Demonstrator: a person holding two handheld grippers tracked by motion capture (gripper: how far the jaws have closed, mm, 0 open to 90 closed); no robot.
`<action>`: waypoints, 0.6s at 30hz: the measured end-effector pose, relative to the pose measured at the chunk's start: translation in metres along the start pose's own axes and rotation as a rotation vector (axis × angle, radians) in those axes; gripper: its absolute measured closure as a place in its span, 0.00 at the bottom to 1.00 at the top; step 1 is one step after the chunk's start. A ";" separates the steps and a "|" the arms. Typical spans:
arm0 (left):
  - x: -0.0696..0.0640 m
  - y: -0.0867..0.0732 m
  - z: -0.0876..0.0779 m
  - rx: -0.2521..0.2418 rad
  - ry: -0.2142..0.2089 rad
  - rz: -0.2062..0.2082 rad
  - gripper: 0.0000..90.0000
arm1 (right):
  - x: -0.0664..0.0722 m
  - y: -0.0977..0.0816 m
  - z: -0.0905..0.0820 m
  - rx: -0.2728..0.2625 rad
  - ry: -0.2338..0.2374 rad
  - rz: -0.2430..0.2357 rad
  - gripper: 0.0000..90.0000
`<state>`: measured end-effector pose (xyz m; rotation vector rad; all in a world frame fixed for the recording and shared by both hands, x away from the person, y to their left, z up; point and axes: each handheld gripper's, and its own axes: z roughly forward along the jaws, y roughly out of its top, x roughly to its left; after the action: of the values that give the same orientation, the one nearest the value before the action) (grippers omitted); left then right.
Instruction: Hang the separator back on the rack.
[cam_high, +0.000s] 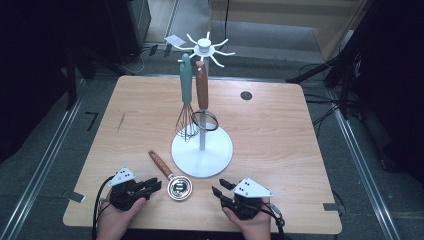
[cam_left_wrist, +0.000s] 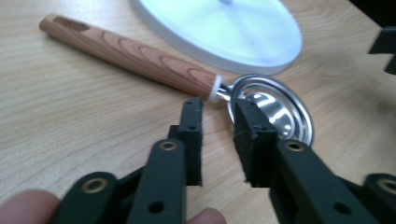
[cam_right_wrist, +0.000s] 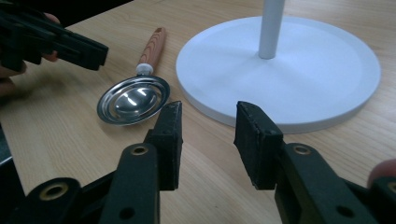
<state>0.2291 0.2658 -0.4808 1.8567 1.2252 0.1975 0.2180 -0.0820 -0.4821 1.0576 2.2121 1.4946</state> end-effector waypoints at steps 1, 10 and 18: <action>-0.001 0.001 0.004 0.011 0.001 0.001 0.86 | 0.002 0.000 0.002 0.001 0.002 0.002 0.72; -0.014 0.006 0.027 0.053 0.023 0.008 0.71 | 0.014 0.002 0.016 0.012 0.021 -0.018 0.73; -0.027 0.000 0.028 0.076 0.030 0.061 0.85 | 0.014 0.001 0.014 0.009 0.027 -0.011 0.73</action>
<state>0.2314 0.2279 -0.4895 1.9647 1.2129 0.2154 0.2167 -0.0622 -0.4848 1.0327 2.2404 1.5045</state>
